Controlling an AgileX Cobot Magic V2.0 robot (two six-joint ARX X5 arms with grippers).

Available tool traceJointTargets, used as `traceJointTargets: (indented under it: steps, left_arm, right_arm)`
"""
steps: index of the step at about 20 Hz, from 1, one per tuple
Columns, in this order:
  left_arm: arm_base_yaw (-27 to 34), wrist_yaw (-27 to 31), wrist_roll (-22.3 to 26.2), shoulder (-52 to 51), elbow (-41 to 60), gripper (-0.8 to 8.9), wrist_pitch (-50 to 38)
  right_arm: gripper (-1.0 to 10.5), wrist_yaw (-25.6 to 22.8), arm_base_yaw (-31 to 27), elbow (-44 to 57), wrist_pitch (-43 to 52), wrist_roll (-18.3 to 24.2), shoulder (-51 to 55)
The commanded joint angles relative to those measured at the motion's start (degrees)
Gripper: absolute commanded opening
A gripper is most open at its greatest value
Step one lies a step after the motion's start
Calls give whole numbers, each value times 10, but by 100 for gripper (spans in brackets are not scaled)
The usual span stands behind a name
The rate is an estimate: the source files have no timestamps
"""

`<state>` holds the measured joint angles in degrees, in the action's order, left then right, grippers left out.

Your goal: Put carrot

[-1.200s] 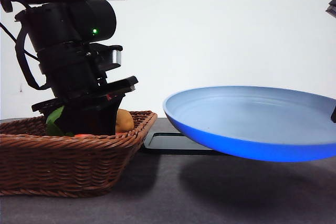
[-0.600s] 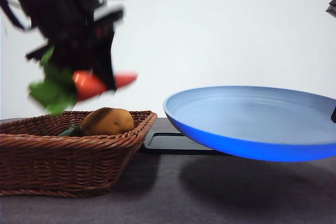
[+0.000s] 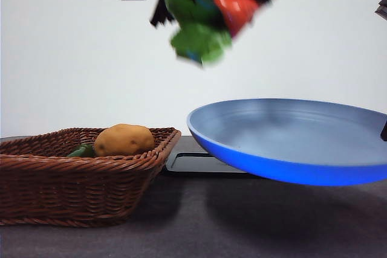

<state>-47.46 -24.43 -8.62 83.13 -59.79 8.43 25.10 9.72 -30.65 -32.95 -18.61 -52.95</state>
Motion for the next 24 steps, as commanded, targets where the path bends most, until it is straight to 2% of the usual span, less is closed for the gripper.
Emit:
traceJointTargets:
  steps: [1, 6, 10, 15, 16, 19, 24]
  left_arm:
    - [-30, 20, -1, 38, -7, 113, 6]
    - [-47, 21, -1, 96, -7, 117, 9]
    - [-47, 37, -2, 98, -7, 286, 15]
    - [-45, 34, -6, 85, -7, 287, 0]
    - [-41, 34, -8, 71, -7, 287, 5]
    - [-24, 35, -8, 15, -7, 284, 32]
    - [31, 35, -3, -122, -7, 284, 88]
  right_arm:
    - [3, 4, 2, -7, 7, 0, -2]
    - [3, 4, 2, -7, 7, 0, -2]
    - [3, 4, 2, -7, 7, 0, -2]
    - [3, 3, 2, -7, 6, -11, -2]
    - [3, 3, 2, -7, 5, -24, -3]
    - [3, 2, 1, -8, -2, -26, -22]
    - [3, 0, -3, -62, 2, -9, -138]
